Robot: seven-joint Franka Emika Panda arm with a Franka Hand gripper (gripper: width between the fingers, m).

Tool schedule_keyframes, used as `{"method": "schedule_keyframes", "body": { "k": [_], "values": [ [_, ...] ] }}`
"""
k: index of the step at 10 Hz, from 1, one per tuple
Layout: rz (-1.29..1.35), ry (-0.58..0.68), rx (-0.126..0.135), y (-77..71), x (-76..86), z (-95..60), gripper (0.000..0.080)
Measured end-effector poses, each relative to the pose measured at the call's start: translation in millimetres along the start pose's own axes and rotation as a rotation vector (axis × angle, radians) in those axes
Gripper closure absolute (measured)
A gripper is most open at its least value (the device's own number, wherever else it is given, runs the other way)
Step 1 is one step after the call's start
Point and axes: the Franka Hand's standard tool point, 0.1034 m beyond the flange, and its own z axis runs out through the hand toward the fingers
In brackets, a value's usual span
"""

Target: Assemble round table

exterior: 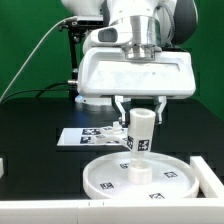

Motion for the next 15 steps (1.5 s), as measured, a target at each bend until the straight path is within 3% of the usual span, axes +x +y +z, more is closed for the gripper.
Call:
{"method": "schedule_keyframes", "body": {
  "k": [7, 10, 13, 14, 15],
  "values": [
    [-0.009, -0.032, 0.012, -9.5, -14.4, 16.1, 0.0393],
    [-0.006, 0.005, -0.009, -4.4, -13.5, 20.0, 0.0393],
    [-0.007, 0.005, -0.009, -4.4, -13.5, 20.0, 0.0367],
    [-0.007, 0.005, -0.009, -4.4, -13.5, 20.0, 0.0202],
    [-0.006, 0.003, -0.008, -4.4, -13.8, 20.2, 0.0164]
  ]
}}
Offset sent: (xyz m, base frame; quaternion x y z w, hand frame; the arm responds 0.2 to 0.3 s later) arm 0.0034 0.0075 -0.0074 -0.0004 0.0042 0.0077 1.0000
